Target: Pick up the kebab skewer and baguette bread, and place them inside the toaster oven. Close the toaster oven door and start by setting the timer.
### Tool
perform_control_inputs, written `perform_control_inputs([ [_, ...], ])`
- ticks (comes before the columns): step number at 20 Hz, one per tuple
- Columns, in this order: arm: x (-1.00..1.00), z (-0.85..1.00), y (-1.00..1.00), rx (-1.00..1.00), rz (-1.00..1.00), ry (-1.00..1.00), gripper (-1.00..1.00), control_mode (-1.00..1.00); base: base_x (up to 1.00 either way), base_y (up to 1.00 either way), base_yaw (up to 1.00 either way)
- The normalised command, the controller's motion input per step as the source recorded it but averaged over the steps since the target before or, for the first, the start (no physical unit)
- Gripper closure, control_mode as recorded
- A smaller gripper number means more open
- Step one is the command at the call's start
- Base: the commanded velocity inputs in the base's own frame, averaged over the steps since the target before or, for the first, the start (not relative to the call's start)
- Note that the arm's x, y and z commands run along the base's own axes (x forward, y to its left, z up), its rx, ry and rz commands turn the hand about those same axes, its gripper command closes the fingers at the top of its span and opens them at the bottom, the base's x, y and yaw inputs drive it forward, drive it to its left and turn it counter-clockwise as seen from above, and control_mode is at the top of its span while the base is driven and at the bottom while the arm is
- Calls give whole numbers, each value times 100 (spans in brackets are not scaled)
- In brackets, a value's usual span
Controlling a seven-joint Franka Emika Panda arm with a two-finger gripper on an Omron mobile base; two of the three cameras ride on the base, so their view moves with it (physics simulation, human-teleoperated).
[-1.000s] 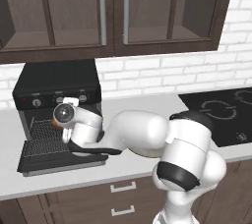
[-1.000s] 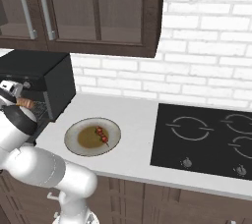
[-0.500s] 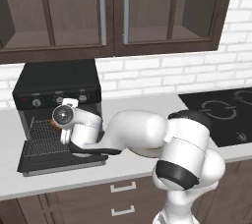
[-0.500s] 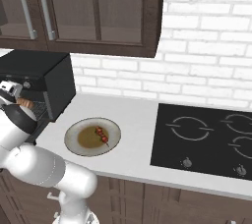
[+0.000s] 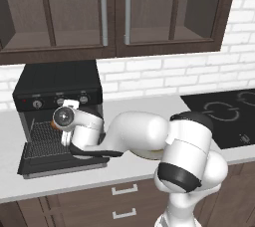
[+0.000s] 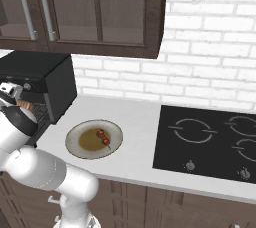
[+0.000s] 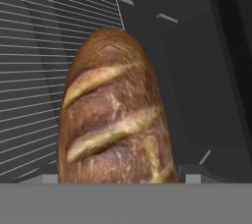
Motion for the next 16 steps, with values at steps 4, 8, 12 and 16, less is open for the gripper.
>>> perform_control_inputs([
  [4,0,0,0,0,0,0,-100,-100,0,0,0],
  [8,0,0,0,0,0,0,-100,-100,0,0,0],
  [12,0,0,0,0,0,0,-100,-100,0,0,0],
  [16,-15,1,0,0,0,-1,-100,-100,0,0,0],
])
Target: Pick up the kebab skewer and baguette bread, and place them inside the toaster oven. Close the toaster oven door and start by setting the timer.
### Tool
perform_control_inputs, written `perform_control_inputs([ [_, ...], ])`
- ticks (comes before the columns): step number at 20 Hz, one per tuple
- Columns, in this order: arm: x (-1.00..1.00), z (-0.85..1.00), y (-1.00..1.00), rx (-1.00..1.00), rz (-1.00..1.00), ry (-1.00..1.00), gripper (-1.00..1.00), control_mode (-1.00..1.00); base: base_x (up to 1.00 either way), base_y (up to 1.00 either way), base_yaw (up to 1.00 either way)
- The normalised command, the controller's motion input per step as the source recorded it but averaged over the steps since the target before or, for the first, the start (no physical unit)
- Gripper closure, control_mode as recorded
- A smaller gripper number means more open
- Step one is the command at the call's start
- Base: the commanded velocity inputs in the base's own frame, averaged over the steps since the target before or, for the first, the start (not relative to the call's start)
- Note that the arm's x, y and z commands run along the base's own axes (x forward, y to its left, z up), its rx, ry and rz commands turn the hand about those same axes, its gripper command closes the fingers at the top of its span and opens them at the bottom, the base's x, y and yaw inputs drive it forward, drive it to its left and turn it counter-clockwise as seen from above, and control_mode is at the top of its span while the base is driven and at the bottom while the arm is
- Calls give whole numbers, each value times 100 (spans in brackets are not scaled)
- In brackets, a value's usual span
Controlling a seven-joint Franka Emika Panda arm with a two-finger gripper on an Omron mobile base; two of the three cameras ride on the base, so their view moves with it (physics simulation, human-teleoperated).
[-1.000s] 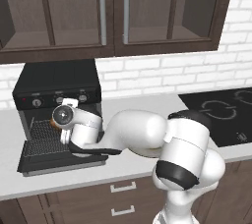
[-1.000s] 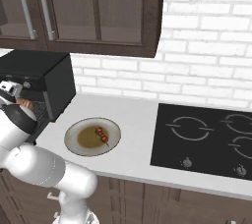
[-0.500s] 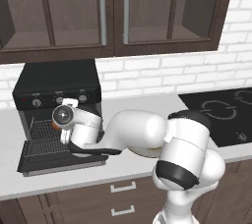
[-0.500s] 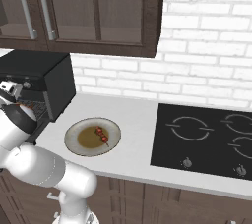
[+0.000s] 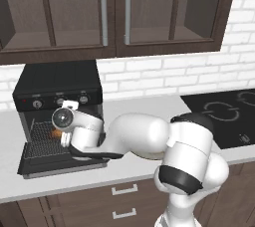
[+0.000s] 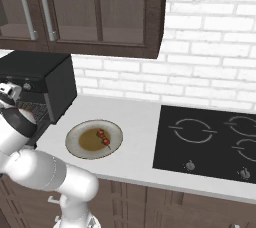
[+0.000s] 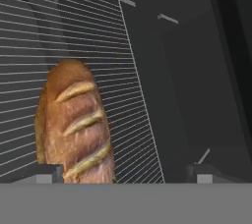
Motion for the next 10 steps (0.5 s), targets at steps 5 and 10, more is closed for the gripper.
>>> perform_control_inputs([
  [5,-67,29,-12,0,-2,0,-100,-100,0,0,0],
  [10,-30,55,-42,1,-10,13,-100,-100,0,0,0],
])
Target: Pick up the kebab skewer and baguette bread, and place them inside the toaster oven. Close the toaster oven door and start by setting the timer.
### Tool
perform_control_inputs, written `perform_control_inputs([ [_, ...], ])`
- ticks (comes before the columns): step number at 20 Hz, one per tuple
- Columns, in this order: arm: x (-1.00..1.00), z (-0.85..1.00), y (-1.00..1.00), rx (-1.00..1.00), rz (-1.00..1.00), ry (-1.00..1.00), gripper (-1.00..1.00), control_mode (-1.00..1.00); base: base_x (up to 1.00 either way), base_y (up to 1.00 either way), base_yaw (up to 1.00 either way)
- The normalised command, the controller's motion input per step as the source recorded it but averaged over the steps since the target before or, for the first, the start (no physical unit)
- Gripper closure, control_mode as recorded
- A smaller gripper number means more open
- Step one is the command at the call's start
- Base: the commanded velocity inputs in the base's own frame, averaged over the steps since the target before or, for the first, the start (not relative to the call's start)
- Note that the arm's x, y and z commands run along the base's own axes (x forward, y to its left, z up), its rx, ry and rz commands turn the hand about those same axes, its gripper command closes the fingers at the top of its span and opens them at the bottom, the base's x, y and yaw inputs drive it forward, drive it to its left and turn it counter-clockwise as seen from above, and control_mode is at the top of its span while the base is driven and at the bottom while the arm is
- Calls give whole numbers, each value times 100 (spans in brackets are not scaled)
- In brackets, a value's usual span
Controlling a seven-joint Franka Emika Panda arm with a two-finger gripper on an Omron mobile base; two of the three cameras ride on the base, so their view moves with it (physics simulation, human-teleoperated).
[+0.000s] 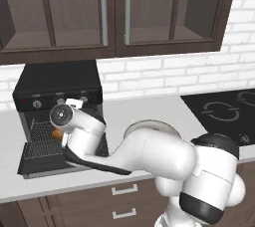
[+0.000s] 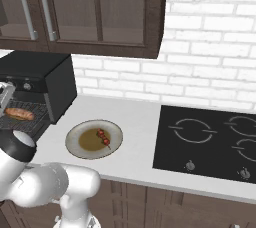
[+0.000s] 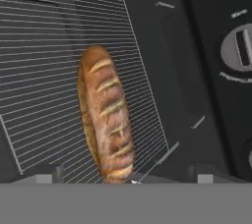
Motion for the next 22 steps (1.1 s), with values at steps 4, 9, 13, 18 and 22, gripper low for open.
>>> perform_control_inputs([
  [4,-20,34,-94,7,-22,28,-100,-100,0,0,0],
  [9,-41,2,-100,12,-24,22,-100,-100,0,0,0],
  [13,-17,0,-100,10,-28,21,-100,-100,0,0,0],
  [18,-2,4,-92,7,-32,26,-100,-100,0,0,0],
  [22,4,0,-100,13,-20,12,-100,-100,0,0,0],
])
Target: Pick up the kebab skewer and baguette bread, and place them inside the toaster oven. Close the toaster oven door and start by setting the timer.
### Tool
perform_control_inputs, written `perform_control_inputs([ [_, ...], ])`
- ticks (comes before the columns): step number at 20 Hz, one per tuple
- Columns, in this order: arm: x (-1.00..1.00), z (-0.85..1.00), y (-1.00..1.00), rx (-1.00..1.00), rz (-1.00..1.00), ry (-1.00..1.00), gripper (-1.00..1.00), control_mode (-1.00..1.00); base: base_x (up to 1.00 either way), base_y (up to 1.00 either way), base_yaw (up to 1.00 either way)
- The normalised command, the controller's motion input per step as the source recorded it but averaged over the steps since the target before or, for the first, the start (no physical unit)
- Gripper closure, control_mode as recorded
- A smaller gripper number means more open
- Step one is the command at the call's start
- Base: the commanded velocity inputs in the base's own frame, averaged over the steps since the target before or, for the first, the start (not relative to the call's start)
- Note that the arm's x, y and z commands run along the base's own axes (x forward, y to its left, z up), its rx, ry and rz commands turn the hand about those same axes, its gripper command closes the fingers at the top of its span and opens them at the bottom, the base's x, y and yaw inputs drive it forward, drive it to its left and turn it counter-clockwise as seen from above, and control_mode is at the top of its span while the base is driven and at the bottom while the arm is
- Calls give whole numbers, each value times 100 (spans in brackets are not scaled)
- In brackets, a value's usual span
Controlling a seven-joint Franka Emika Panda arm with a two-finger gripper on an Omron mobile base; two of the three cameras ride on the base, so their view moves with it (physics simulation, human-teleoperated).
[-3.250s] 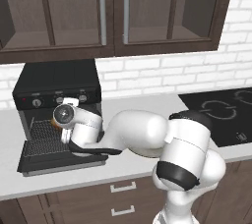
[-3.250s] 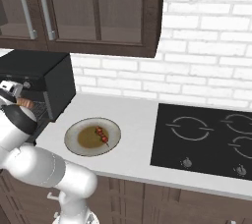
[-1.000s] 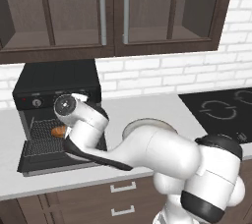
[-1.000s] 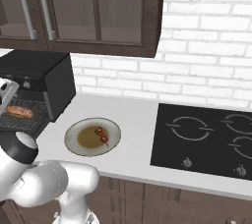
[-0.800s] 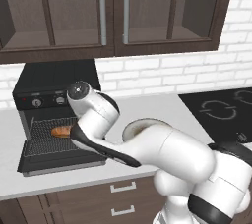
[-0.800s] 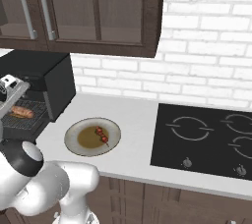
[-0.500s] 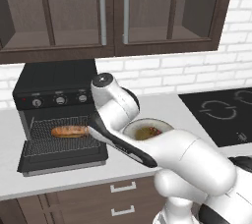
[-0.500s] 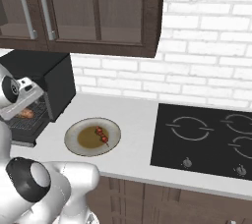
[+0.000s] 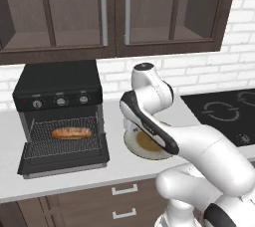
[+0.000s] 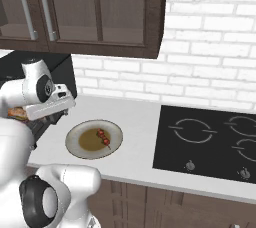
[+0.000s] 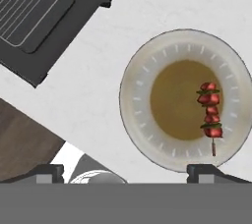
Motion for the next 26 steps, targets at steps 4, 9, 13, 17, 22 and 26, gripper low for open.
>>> perform_control_inputs([
  [4,16,0,-85,10,-19,9,-100,-100,0,0,0],
  [9,18,-2,-64,8,-15,6,-100,-100,0,0,0],
  [13,30,-16,-29,1,-5,0,-100,-100,0,0,0],
  [17,39,-42,-9,0,0,0,-100,-100,0,0,0],
  [22,36,-36,-17,0,0,0,-100,-100,0,0,0],
  [26,31,-38,-17,0,0,0,-100,-100,0,0,0],
])
